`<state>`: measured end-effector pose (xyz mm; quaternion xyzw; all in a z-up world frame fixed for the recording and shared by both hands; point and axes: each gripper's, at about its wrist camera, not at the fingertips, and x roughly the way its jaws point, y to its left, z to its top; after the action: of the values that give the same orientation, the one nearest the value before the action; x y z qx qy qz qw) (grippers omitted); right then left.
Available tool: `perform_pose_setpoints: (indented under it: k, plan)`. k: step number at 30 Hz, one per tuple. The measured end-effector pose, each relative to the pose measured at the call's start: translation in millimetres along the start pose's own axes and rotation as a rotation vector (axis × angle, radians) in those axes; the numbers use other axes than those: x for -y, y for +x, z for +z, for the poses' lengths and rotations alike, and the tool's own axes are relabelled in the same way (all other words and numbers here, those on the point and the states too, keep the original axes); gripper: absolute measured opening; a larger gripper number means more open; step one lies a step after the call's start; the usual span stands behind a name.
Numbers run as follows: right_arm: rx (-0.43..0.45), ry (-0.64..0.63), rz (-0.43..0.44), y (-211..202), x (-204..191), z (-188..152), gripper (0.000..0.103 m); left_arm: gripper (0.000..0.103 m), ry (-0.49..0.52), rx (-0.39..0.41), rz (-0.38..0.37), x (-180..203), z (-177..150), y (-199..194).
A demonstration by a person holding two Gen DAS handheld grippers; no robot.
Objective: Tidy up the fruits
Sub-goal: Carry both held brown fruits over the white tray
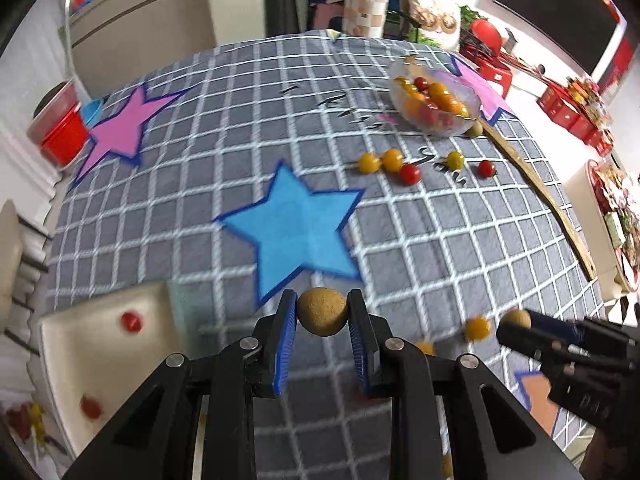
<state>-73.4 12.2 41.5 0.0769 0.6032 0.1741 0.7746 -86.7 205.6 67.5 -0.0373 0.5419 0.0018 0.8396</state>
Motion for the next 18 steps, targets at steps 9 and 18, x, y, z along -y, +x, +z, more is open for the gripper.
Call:
perform_pose_setpoints:
  k: [9, 18]
  plan:
    - [-0.035, -0.123, 0.054, 3.6, -70.2, -3.8, 0.031, 0.027, -0.104, -0.012, 0.095, -58.6, -62.7, -34.9]
    - [-0.095, -0.277, 0.128, 23.8, -161.8, -25.0, 0.031, 0.027, -0.234, -0.071, 0.187, -125.9, -131.3, -48.6]
